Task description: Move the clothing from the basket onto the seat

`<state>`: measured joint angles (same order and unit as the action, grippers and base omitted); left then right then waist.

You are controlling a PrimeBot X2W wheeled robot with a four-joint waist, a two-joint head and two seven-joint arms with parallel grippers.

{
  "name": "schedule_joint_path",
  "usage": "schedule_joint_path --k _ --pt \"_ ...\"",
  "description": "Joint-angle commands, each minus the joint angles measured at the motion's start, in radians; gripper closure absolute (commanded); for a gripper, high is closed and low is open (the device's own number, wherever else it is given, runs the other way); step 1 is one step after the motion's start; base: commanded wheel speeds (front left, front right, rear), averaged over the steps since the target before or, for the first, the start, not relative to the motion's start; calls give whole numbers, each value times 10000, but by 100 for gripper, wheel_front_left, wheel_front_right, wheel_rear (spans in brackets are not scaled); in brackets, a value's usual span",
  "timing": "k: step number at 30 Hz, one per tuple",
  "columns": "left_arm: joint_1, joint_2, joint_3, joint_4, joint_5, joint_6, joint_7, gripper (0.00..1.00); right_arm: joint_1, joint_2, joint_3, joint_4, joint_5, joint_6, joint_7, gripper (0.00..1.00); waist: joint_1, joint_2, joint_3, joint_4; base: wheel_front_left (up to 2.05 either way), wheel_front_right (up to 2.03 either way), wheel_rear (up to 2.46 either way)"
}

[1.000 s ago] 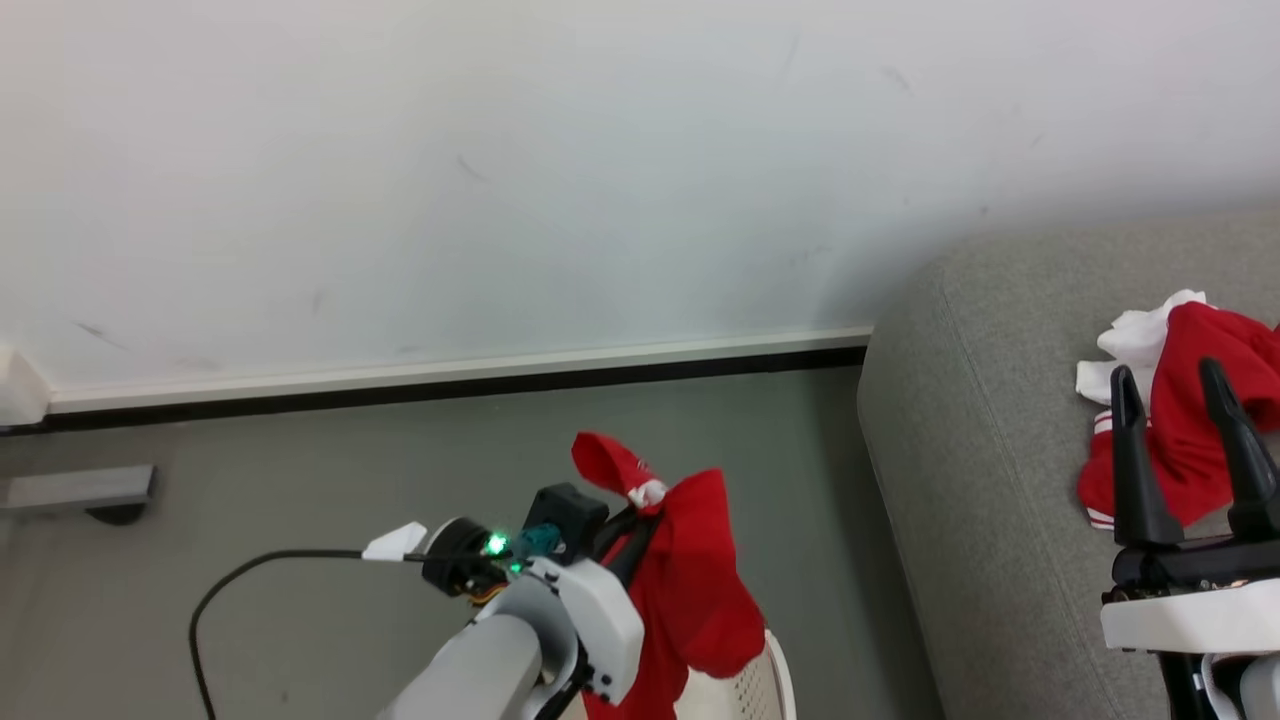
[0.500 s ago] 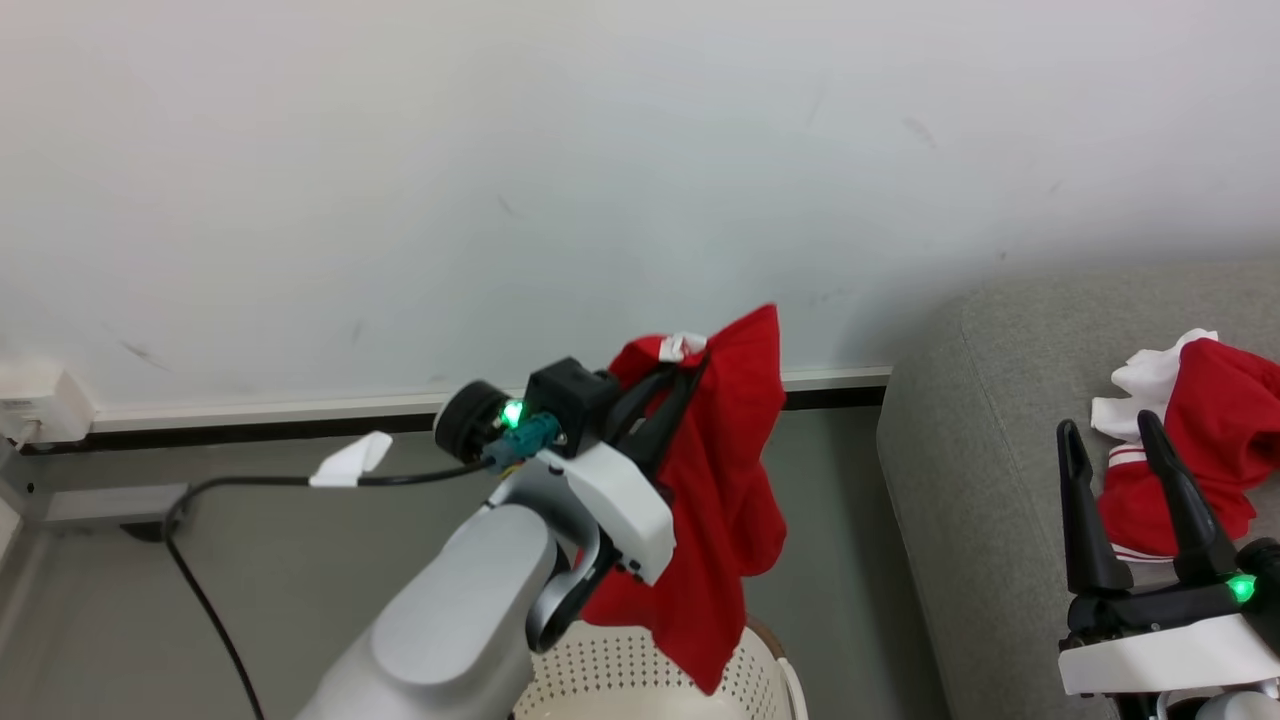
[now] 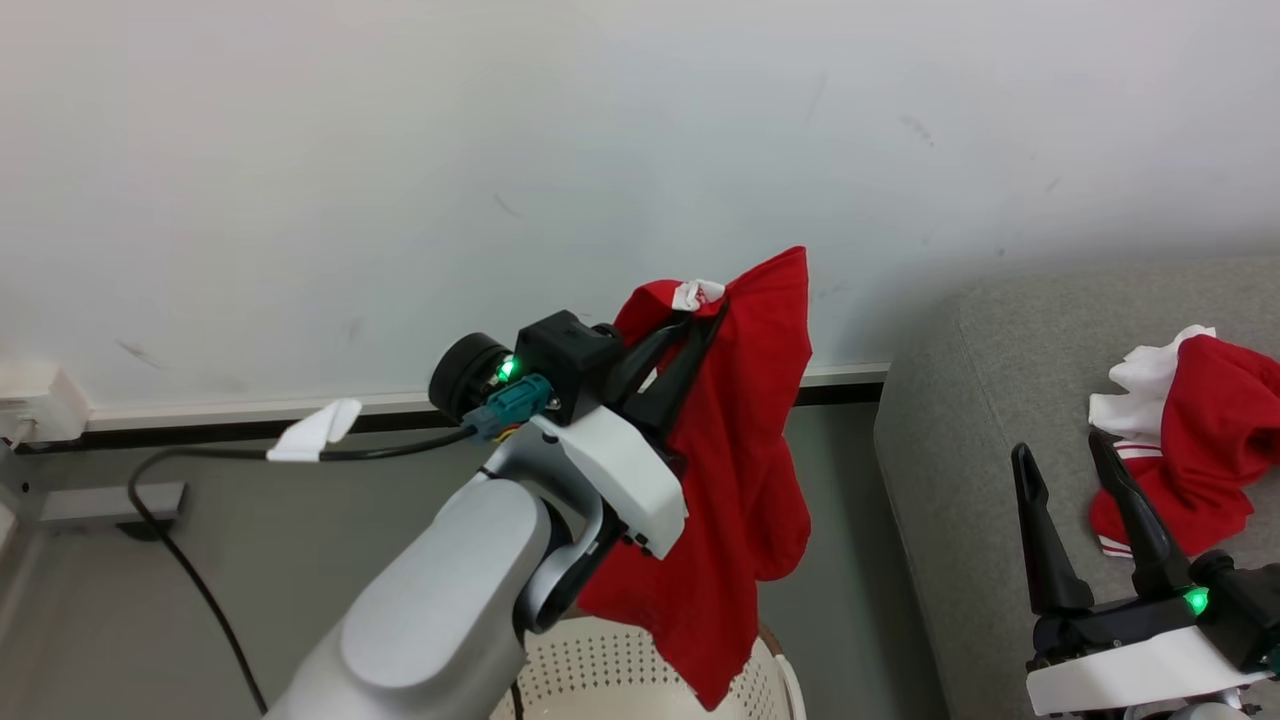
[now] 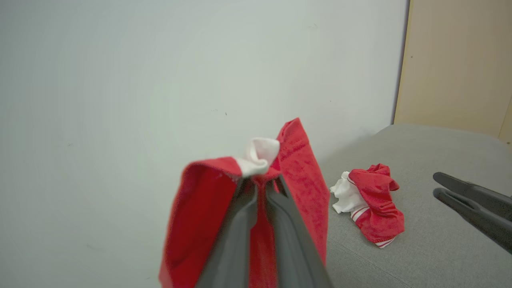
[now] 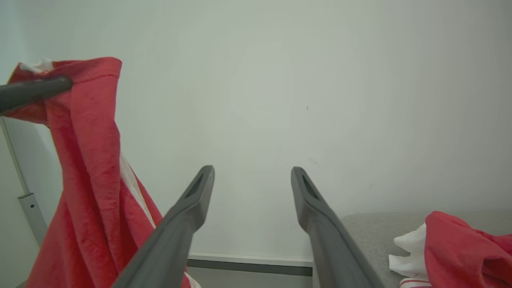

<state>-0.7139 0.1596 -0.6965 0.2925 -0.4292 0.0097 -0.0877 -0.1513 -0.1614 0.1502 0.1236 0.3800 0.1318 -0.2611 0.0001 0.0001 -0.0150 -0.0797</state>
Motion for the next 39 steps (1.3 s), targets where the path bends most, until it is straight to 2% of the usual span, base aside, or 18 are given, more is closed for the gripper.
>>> schedule_joint_path --k 1,7,13,27,39 --pt "80 55 3 -71 -50 33 40 100 0 -88 -6 8 146 -23 -23 0 -1 -1 8 -5 0 0 0" --pt "123 99 -17 -301 -106 90 105 100 -93 -219 662 46 283 -23 -25 0 -1 -1 50 0 0 0 0" --pt "-8 77 -51 -409 -132 135 116 100 -406 -371 1845 503 584 -23 -25 0 -1 -1 71 52 0 0 0" --pt "84 -381 -658 -619 -277 -177 133 100 -3034 -1145 5616 4041 1740 -23 12 0 -1 -1 183 727 0 0 0" --pt "296 -740 -1259 -945 -686 -513 232 100 -4283 -894 7952 6643 3462 -24 131 0 -1 -1 64 1786 0 0 0"
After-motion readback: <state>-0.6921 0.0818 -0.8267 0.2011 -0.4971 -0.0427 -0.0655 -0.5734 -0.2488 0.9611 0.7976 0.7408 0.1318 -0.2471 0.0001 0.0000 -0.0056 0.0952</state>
